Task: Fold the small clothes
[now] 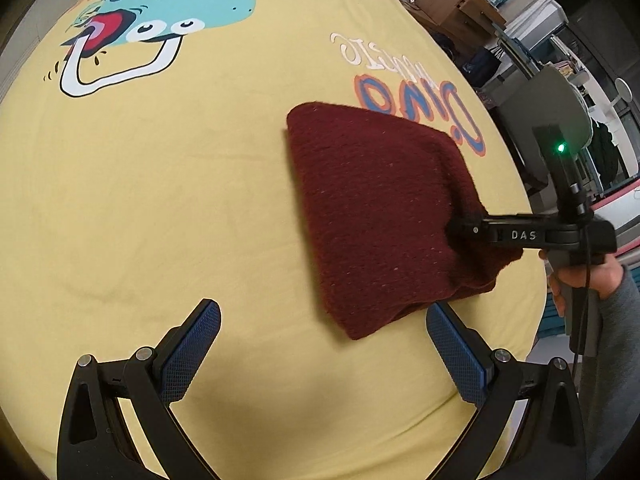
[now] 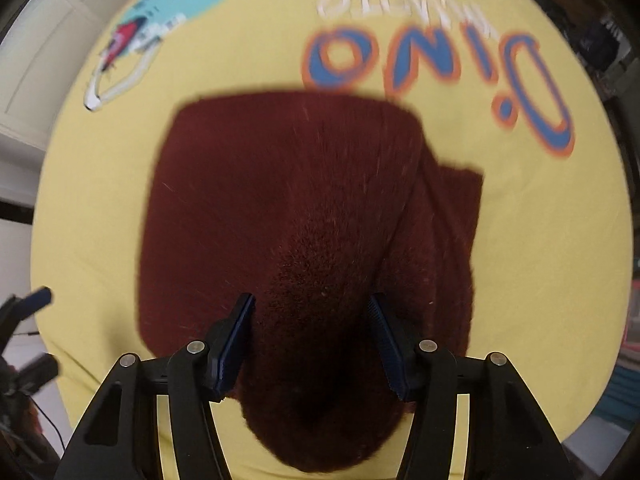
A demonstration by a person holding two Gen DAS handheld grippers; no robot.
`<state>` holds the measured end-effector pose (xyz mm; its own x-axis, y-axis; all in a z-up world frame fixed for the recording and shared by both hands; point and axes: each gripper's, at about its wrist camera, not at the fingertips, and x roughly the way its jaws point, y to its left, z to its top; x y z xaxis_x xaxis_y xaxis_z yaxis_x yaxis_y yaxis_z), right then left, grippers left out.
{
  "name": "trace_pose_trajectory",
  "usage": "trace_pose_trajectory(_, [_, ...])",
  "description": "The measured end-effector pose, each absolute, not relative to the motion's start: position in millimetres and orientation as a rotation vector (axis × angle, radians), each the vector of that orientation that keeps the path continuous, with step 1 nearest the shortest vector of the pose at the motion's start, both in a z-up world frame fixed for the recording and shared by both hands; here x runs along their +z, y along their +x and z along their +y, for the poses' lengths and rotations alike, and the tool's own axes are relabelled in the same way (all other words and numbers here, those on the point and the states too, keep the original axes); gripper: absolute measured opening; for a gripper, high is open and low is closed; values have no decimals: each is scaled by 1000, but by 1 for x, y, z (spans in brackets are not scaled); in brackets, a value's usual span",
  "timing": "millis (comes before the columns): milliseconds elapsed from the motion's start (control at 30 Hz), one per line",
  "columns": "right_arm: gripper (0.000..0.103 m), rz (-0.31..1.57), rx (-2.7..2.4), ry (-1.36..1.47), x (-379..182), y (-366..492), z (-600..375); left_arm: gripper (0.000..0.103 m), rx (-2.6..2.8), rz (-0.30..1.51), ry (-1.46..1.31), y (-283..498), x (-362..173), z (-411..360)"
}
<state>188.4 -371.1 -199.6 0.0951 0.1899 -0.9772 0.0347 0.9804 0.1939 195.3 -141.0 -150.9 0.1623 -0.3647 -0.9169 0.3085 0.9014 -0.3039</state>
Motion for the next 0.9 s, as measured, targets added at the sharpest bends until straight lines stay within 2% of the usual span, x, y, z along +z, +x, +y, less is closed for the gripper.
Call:
trace_pose_trajectory(33, [44, 1480, 115, 204, -206, 186, -374, 101, -478, 1328, -49, 195, -153, -141])
trace_pose_trajectory(67, [23, 1471, 120, 241, -208, 183, -379, 101, -474, 1331, -47, 196, -155, -141])
trace_pose_trajectory(167, [19, 1386, 68, 231, -198, 171, -391, 101, -469, 1325, -41, 195, -158, -144])
trace_pose_trajectory(333, [18, 1256, 47, 265, -168, 146, -412, 101, -494, 1335, -25, 195, -163, -155])
trace_pose_trajectory(467, [17, 1228, 21, 251, -162, 122, -427, 101, -516, 1347, -16, 194, -169, -163])
trace_pose_trajectory(733, [17, 1352, -57, 265, -224, 99, -454, 101, -510, 1373, -1, 191, -178, -168])
trace_pose_trajectory(833, [22, 1346, -75, 299, -229, 99, -457, 101, -498, 1378, 11, 189, -179, -168])
trace_pose_trajectory(900, [35, 1334, -84, 302, -224, 98, -457, 101, -491, 1380, 15, 190, -181, -170])
